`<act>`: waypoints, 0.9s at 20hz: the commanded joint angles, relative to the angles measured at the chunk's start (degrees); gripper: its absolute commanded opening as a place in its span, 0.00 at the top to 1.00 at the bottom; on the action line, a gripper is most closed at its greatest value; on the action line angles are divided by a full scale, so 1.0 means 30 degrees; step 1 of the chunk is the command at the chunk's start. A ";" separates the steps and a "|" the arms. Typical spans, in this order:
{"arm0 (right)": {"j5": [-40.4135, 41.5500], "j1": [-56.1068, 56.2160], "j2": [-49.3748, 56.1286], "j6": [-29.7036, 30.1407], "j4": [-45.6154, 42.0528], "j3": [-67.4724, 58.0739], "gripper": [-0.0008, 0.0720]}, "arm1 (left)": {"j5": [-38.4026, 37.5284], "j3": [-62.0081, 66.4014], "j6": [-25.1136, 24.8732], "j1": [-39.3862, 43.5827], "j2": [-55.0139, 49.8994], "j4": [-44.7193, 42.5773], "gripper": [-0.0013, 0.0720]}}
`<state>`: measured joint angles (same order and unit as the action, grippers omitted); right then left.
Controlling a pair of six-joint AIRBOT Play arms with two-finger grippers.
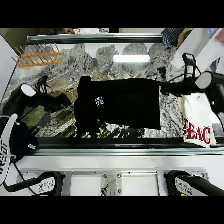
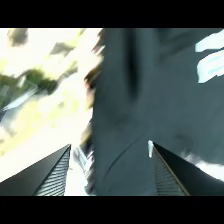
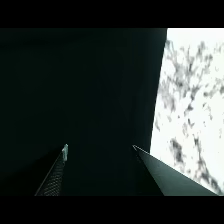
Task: Fold the clothes and pants, and hang the long-sleeved shirts on hangers.
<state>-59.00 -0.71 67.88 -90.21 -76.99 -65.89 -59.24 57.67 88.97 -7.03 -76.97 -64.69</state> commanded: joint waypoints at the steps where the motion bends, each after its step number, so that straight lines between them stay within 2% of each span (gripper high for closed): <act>1: -0.0073 -0.0007 -0.3191 -0.1107 -0.0138 0.4138 0.38 | 0.1668 -0.3512 -0.0401 -0.0211 0.0903 0.0146 0.28; 6: -0.0474 -0.0015 -0.5938 -0.3009 -0.0146 0.7249 0.37 | 0.3286 -0.4029 -0.1377 0.1756 -0.0947 0.2521 0.28; 10: -0.1239 -0.0255 -0.6484 -0.4408 -0.0146 0.8349 0.36 | 0.2608 -0.2375 -0.1355 0.3111 -0.3279 0.2594 0.28; 11: -0.1224 -0.0532 -0.6448 -0.5027 -0.0146 0.8663 0.29 | 0.2353 -0.1880 -0.1268 0.3344 -0.3723 0.2594 0.40; 12: -0.1122 -0.0954 -0.6404 -0.5880 -0.0146 0.9085 0.19 | 0.2171 -0.1435 -0.1217 0.3534 -0.4014 0.2586 0.69; 13: -0.0962 -0.1413 -0.6324 -0.6900 -0.0146 0.9559 0.16 | 0.2091 -0.1129 -0.1231 0.3636 -0.4073 0.2579 0.97; 15: -0.0211 -0.2193 -0.6047 -0.9646 -0.0138 1.0746 0.16 | 0.2120 -0.0780 -0.1246 0.3738 -0.3752 0.2543 0.97; 16: 0.0765 -0.2273 -0.5901 -1.1234 -0.0124 1.1460 0.16 | 0.2142 -0.0758 -0.1253 0.3738 -0.3453 0.2441 0.97; 18: 0.3249 -0.2178 -0.5479 -1.3027 0.0401 1.2619 0.18 | 0.2113 -0.0758 -0.1763 0.3738 -0.2790 0.2404 0.97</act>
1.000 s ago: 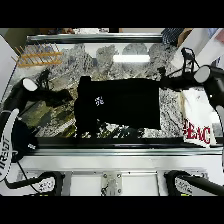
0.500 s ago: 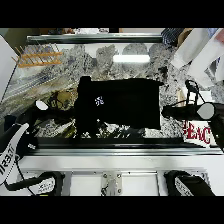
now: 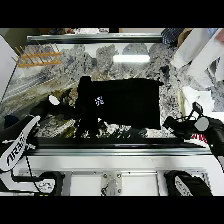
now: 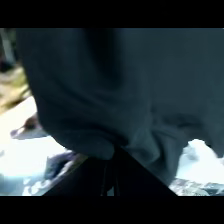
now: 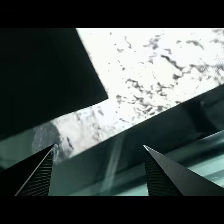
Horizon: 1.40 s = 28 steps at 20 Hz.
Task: Fold the clothes and pants, and hang the long-sleeved shirts on hangers.
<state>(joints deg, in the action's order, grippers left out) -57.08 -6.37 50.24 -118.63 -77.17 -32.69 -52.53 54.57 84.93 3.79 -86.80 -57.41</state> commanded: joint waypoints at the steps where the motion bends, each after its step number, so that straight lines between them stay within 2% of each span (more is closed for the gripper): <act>1: 0.3687 -0.0226 0.0736 -0.3694 0.1311 0.1945 0.18 | -0.0138 0.0277 -0.0583 0.0131 0.0816 -0.0015 0.97; 8: 0.9428 0.2674 0.4590 -0.3665 0.4386 0.2259 0.18 | -0.0350 0.0277 -0.0707 0.0124 0.1814 -0.0015 0.97; 12: 1.1839 0.3963 0.5275 -0.3373 0.4452 0.2171 0.19 | -0.0911 0.0284 -0.0750 0.0087 0.1814 -0.0007 0.97; 13: 1.1941 0.3978 0.5260 -0.2849 0.4459 0.2025 0.38 | -0.1027 0.0335 -0.0750 0.0087 0.1836 -0.0015 0.97; 14: 1.1861 0.3971 0.5187 -0.1756 0.4452 0.1727 0.73 | -0.1370 0.0627 -0.0765 0.0087 0.1865 -0.0022 0.97; 15: 1.1854 0.3963 0.4947 -0.0488 0.4459 0.1260 0.97 | -0.1858 0.1137 -0.0889 0.0087 0.2011 -0.0015 0.97; 17: 1.0914 0.3636 0.4022 0.2149 0.4437 -0.0452 0.98 | -0.2900 0.2754 -0.0896 0.0087 0.3031 -0.0022 0.97; 19: 0.8553 0.2761 0.2747 0.5297 0.4065 -0.3497 0.98 | -0.3723 0.5253 -0.0889 0.0087 0.4889 0.0000 0.97; 22: 0.4794 0.1596 0.0605 0.8772 0.3883 -0.9428 0.98 | -0.5173 0.9945 -0.0882 0.0095 0.7919 0.0036 0.97; 25: 0.2936 0.1326 -0.1297 0.9122 0.3453 -1.5074 0.98 | -0.5756 1.4141 -0.0787 0.0160 1.0870 0.0044 0.97; 28: 0.2710 0.1326 -0.2812 0.9129 0.3432 -1.8666 0.98 | -0.5180 1.6706 -0.0510 0.0648 1.3486 0.0022 0.97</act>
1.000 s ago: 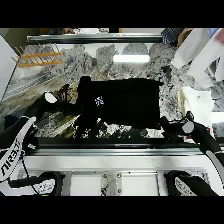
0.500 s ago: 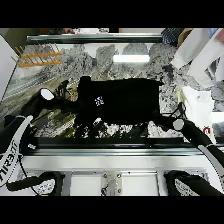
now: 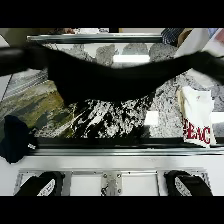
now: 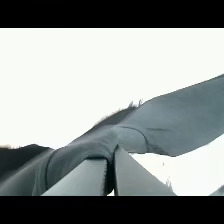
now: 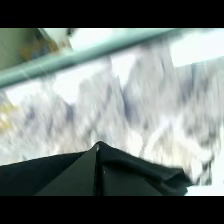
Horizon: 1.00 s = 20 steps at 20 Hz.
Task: Fold the clothes and pants, and hang the long-sleeved shirts on hangers.
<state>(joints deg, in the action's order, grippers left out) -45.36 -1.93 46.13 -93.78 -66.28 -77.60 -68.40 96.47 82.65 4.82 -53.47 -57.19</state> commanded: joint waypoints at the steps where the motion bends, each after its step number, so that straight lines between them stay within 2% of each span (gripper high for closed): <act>1: -0.1195 -0.0153 -0.1894 0.0838 -0.0204 -0.4517 0.98 | 0.0284 0.3330 0.0262 0.0539 0.3075 -0.0044 0.97; 6: -0.1275 -0.0153 -0.3228 0.0780 -0.0255 -0.5705 0.98 | 0.0532 0.4539 0.1122 0.0954 0.4714 -0.0087 0.97; 10: -0.3147 -0.0153 -0.2011 0.0109 -0.0248 -0.5683 0.98 | -0.0233 0.4539 0.1115 0.0954 0.2929 -0.0131 0.97; 15: -0.7410 -0.0036 0.3716 0.0284 -0.0401 -0.5632 0.98 | -0.3140 0.4539 0.1443 0.0954 -0.3541 -0.2922 0.97; 17: -0.7133 0.0357 0.6972 0.0357 -0.1457 -0.5632 0.98 | -0.2929 0.4539 0.1428 0.0838 -0.6936 -0.3075 0.97; 20: -0.4918 0.0576 1.1584 0.0838 -0.1960 -0.5668 0.98 | -0.0874 0.4546 0.1392 0.0160 -1.2109 -0.2812 0.97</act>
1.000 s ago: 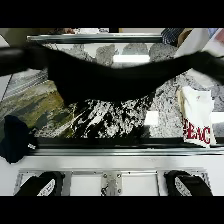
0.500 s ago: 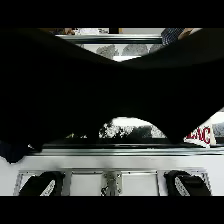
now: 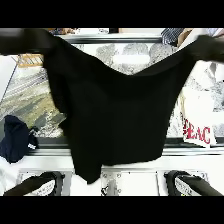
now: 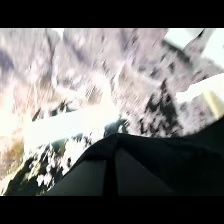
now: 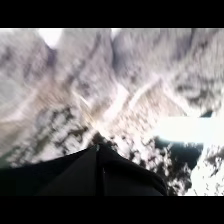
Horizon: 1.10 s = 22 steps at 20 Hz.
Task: Fold the clothes and pants, and hang the long-sleeved shirts on hangers.
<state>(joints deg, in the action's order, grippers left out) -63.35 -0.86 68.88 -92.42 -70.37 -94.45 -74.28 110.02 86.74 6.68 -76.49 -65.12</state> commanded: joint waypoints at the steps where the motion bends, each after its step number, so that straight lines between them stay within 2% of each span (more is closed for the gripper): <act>1: 0.2011 0.0219 0.5202 0.0386 -0.0474 -0.0124 0.97 | 0.1785 0.0036 0.0044 -0.0729 -0.5785 0.0160 0.97; 3: 0.4022 0.0211 0.7002 0.0306 -0.0073 -0.0342 0.97 | 0.2929 0.0044 0.0029 -0.1421 -0.7890 0.1698 0.97; 4: 0.4918 0.0211 0.7504 0.0321 0.0262 -0.0437 0.96 | 0.3264 0.0051 0.0073 -0.1807 -0.8604 0.2798 0.93; 5: 0.5792 0.0211 0.7810 0.0313 0.0503 -0.0517 0.84 | 0.3286 0.0219 0.0080 -0.2171 -0.9122 0.3847 0.50; 6: 0.6572 0.0197 0.7868 0.0321 0.0707 -0.0525 0.53 | 0.3104 0.0576 0.0095 -0.2521 -0.9522 0.4634 0.09; 7: 0.6856 0.0189 0.7788 0.0335 0.0685 -0.0619 0.24 | 0.2608 0.1049 0.0109 -0.2943 -0.9741 0.5020 0.04; 8: 0.6812 0.0109 0.7599 0.0627 0.0678 -0.0736 0.16 | 0.2062 0.1435 0.0109 -0.3381 -0.9675 0.5093 0.04; 10: 0.6193 -0.0248 0.6594 0.1173 0.0619 -0.0758 0.18 | 0.0510 0.1807 0.0051 -0.4401 -0.8990 0.4852 0.04; 13: 0.3752 -0.0699 0.4495 0.2018 0.0248 -0.0415 0.18 | -0.0991 -0.0903 0.0095 -0.5639 -0.6375 0.0488 0.06; 15: 0.2251 -0.0714 0.2528 0.2186 -0.0051 0.1246 0.18 | -0.1049 -0.5370 0.0204 -0.6280 -0.3891 -0.1778 0.06; 17: 0.1719 -0.0605 0.0342 0.2186 -0.0044 0.3869 0.18 | -0.0984 -1.0091 0.0219 -0.6936 -0.1945 -0.2441 0.06; 22: 0.1741 -0.0474 -0.4459 0.2084 0.0036 0.9908 0.18 | 0.1581 -2.0189 0.0379 -0.8721 0.1384 -0.1836 0.06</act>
<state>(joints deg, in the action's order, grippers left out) -57.01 -2.42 63.05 -86.06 -70.24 -73.69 -73.56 64.53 87.44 -16.69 -77.73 -70.13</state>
